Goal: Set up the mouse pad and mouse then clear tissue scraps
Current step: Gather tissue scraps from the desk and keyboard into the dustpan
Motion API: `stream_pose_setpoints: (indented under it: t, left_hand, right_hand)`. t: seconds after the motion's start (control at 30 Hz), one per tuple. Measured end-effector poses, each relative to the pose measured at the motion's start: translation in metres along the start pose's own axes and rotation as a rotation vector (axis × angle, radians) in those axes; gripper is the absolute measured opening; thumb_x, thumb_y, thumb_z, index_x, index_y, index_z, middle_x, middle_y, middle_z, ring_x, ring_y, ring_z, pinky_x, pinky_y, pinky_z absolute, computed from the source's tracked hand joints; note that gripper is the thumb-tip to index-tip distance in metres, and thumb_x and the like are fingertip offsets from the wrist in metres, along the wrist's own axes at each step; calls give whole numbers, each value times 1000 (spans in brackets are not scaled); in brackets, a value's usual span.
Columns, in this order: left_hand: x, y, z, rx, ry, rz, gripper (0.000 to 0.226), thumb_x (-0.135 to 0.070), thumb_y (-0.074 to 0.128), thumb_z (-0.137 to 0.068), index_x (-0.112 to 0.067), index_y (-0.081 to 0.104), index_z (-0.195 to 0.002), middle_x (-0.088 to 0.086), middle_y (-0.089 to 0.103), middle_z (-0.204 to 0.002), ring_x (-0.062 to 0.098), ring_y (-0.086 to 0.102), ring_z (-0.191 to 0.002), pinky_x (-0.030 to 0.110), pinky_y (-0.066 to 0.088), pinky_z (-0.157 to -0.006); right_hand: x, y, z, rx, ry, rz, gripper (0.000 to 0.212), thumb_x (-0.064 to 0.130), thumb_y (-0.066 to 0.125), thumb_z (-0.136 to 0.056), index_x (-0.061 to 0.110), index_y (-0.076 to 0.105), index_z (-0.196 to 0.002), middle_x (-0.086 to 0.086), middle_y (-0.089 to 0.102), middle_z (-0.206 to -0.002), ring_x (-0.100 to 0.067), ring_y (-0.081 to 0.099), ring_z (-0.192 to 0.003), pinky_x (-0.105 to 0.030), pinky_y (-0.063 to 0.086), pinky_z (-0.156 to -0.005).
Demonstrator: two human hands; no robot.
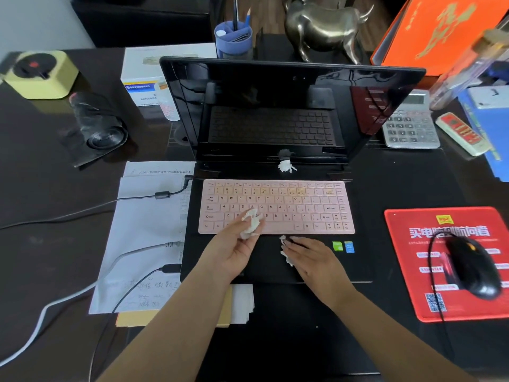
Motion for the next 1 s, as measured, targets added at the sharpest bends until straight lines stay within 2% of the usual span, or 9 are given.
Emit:
stream_pose_setpoints:
  t: [0.17, 0.3, 0.5, 0.6, 0.73, 0.8, 0.87, 0.93, 1.0]
  left_hand:
    - [3, -2, -6, 6, 11, -86, 14, 8, 49, -86, 3, 60, -92, 19, 62, -102, 24, 65, -91, 33, 53, -92]
    - [8, 0, -7, 33, -4, -157, 22, 1, 48, -90, 2, 61, -106, 14, 67, -100, 17, 68, -82, 24, 57, -80]
    - [1, 16, -2, 22, 4, -129, 16, -4, 48, -91, -1, 64, -87, 13, 67, -85, 16, 65, -73, 20, 58, -57]
    - [-2, 21, 0, 39, -9, -89, 16, -8, 52, -90, 0, 61, -100, 14, 66, -88, 17, 69, -70, 22, 58, -63]
    - [-1, 20, -3, 80, -49, -43, 34, -9, 53, -90, 4, 51, -121, 23, 63, -112, 23, 68, -93, 31, 51, -92]
    - [-2, 17, -6, 51, -58, 25, 29, -6, 50, -90, 1, 52, -118, 22, 64, -103, 24, 70, -81, 33, 54, -90]
    - [-8, 12, -10, -15, -53, 121, 24, -4, 47, -91, -4, 55, -114, 21, 60, -95, 24, 64, -86, 36, 48, -93]
    - [-16, 8, -11, -56, -36, 166, 23, -5, 47, -91, -6, 56, -113, 21, 59, -96, 24, 61, -97, 40, 46, -91]
    - [-22, 7, -12, -72, -7, 159, 25, -4, 48, -90, -4, 57, -114, 21, 61, -98, 24, 62, -96, 41, 48, -85]
  right_hand:
    - [10, -18, -19, -169, 318, -288, 26, 22, 51, -82, 7, 70, -74, -4, 72, -65, -16, 58, -62, -23, 50, -64]
    - [20, -38, -44, -299, 479, -518, 18, 16, 64, -76, 9, 73, -91, 4, 71, -86, -7, 58, -89, 0, 41, -79]
    - [30, -35, -64, -244, 610, -657, 23, 7, 66, -80, 12, 70, -102, -6, 71, -92, -10, 58, -82, 2, 38, -73]
    - [32, -31, -68, -296, 578, -601, 16, 6, 68, -78, 9, 73, -93, -2, 65, -90, -12, 54, -87, 3, 35, -78]
    - [31, -25, -70, -379, 527, -435, 19, 19, 63, -76, 11, 74, -88, 3, 46, -81, 2, 33, -80, 2, 31, -79]
    - [34, -24, -73, -278, 469, -395, 30, 30, 54, -80, 13, 71, -98, 4, 39, -81, -2, 33, -82, -6, 35, -73]
    - [44, -20, -79, 7, 398, -401, 38, 30, 49, -86, 18, 57, -121, 1, 39, -88, -14, 40, -87, -20, 40, -75]
    - [51, -14, -81, 233, 353, -479, 46, 22, 47, -92, 25, 37, -136, -2, 43, -105, -18, 43, -103, -31, 42, -89]
    - [47, -15, -84, 237, 399, -640, 50, 18, 47, -92, 26, 30, -139, -1, 41, -118, -14, 41, -113, -30, 38, -100]
Point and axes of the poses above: each hand's wrist, its own z-axis away from the middle knuckle, its own y-axis out of the palm, x = y × z, the point moved 4 cm from there along -z, towards the middle knuckle
